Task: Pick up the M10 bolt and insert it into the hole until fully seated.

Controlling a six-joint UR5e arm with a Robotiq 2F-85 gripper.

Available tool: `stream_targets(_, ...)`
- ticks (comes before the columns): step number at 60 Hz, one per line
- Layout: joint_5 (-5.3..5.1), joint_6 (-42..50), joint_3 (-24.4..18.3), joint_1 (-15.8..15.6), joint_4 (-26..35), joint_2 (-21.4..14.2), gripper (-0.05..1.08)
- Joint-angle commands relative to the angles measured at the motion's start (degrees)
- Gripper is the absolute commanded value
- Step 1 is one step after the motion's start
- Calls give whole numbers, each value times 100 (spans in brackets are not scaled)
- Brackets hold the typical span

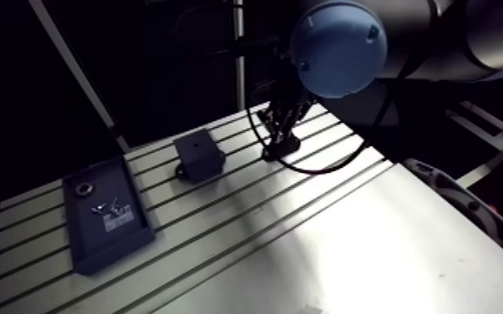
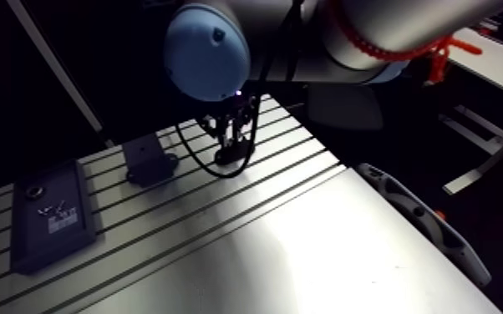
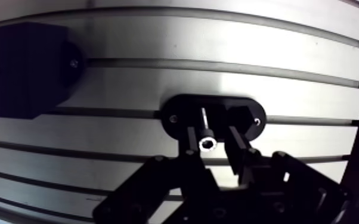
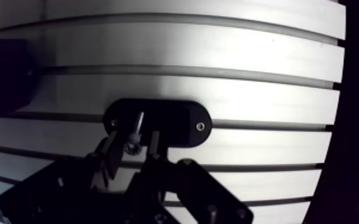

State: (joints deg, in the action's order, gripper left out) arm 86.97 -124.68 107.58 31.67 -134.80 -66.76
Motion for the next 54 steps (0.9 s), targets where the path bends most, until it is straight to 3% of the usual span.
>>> stream_targets(1, 0, 0, -4, -2, 1, 1, 63)
stream_targets(54, 0, 0, 23, -11, 1, 1, 69)
